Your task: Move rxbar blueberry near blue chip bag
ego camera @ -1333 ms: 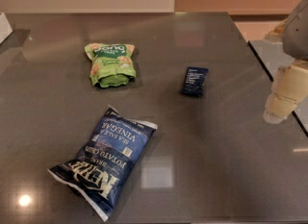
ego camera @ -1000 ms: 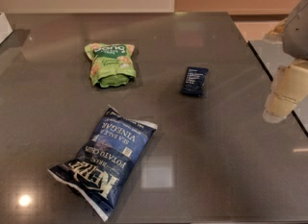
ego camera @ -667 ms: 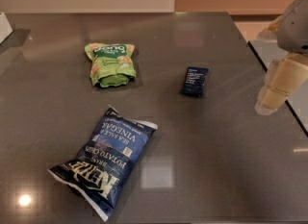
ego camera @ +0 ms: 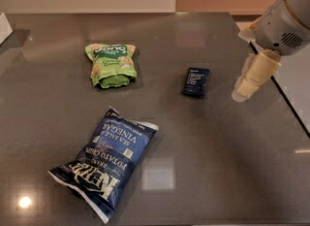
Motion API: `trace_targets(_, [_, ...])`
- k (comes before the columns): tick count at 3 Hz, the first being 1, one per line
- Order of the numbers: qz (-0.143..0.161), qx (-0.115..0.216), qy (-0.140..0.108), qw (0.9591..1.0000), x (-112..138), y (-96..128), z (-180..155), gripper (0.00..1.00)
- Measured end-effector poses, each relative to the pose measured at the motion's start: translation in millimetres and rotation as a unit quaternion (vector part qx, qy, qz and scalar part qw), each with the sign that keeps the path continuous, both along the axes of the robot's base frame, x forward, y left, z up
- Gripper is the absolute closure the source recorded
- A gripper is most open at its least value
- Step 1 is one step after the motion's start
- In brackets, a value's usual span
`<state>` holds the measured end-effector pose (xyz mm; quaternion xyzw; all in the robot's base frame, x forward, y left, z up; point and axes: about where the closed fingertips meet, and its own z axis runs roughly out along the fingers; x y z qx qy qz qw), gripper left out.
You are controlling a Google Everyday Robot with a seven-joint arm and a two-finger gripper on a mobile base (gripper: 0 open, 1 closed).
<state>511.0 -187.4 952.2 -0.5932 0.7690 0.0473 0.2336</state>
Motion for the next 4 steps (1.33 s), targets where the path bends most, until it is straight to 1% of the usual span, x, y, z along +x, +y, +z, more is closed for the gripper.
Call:
trace_targets(1, [0.016, 0.020, -0.008, 0.9996, 27, 13, -21, 0.00])
trace_targets(2, [0.040, 0.025, 0.014, 0.9988, 64, 31, -69, 0.00])
trace_targets(3, [0.044, 0.026, 0.020, 0.9985, 72, 34, -79, 0.00])
trace_targets(4, [0.028, 0.013, 0.047, 0.9984, 88, 32, -104, 0.00])
